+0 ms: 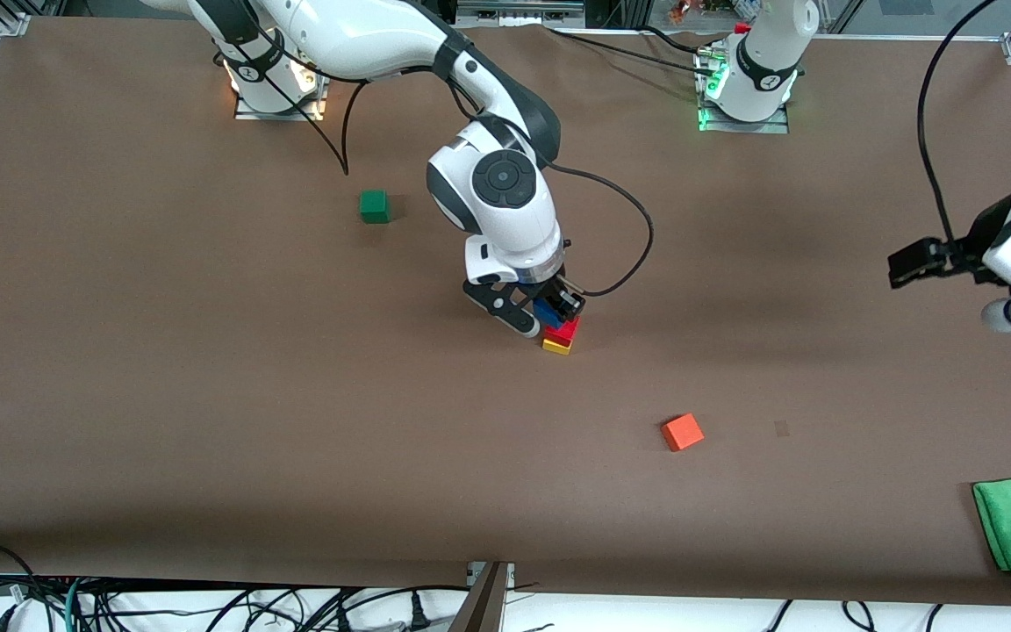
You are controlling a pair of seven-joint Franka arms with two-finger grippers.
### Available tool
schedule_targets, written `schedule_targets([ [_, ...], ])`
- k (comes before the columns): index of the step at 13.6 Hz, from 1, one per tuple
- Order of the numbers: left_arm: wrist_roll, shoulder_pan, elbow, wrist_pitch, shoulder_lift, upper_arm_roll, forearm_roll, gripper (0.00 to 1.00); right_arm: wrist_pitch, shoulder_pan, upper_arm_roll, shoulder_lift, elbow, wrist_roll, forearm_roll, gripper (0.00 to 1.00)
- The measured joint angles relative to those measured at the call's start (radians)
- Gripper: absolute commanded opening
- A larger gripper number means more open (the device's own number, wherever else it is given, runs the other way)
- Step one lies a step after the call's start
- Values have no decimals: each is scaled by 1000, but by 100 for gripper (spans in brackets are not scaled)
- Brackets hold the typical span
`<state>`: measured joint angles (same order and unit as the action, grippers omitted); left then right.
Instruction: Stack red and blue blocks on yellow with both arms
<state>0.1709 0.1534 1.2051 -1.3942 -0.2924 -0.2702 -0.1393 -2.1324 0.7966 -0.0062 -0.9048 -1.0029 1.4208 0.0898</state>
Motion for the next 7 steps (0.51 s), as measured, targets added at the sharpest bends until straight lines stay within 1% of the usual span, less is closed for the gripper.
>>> schedule_targets([
  [2, 0, -20, 42, 0, 33, 72, 66, 100, -28, 1, -3, -11, 2, 0, -1, 47],
  [4, -2, -55, 87, -2, 60, 141, 94, 100, -46, 1, -5, -15, 6, 0, -1, 48],
  [7, -1, -83, 185, -37, 120, 164, 96, 100, -57, 4, -6, -25, 7, 0, -33, 48],
])
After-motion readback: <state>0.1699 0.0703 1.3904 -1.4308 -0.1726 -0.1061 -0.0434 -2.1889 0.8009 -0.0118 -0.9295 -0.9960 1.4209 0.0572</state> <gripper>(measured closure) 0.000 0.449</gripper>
